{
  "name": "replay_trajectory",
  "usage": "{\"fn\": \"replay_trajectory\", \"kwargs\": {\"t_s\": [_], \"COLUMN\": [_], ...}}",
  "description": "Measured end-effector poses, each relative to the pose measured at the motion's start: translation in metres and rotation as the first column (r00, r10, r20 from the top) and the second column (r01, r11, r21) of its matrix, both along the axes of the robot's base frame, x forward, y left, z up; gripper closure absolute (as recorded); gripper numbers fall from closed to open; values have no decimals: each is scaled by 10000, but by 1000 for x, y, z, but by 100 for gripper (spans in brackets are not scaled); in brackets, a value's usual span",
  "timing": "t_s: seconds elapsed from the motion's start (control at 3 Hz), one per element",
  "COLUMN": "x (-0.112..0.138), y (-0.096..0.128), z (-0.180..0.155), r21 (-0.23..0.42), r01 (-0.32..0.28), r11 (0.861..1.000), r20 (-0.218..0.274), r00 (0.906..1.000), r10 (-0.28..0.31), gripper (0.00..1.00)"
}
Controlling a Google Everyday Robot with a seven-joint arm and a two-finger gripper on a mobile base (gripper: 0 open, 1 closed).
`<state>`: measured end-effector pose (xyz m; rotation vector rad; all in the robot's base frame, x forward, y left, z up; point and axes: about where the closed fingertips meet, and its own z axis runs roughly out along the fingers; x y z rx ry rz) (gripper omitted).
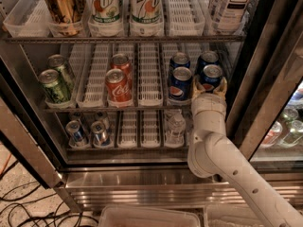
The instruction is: Pick pepsi can from middle shelf of fridge
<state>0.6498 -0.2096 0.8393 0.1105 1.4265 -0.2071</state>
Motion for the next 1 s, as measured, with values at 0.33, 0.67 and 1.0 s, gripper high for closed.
{"fn": "replay_trajectory", "kwargs": {"t_s": [0.33,0.67,1.0], "x": [0,-3,-19], "y": [0,2,5], "z": [0,17,60], "r21": [0,-283,-1079], "r01": [-1,-421,-1068], "r11": [10000,9987,9884], "r20": [0,253,1039], "r00": [10000,9988,9876], "r10": [1,428,1180], "gripper": [100,100,100]}}
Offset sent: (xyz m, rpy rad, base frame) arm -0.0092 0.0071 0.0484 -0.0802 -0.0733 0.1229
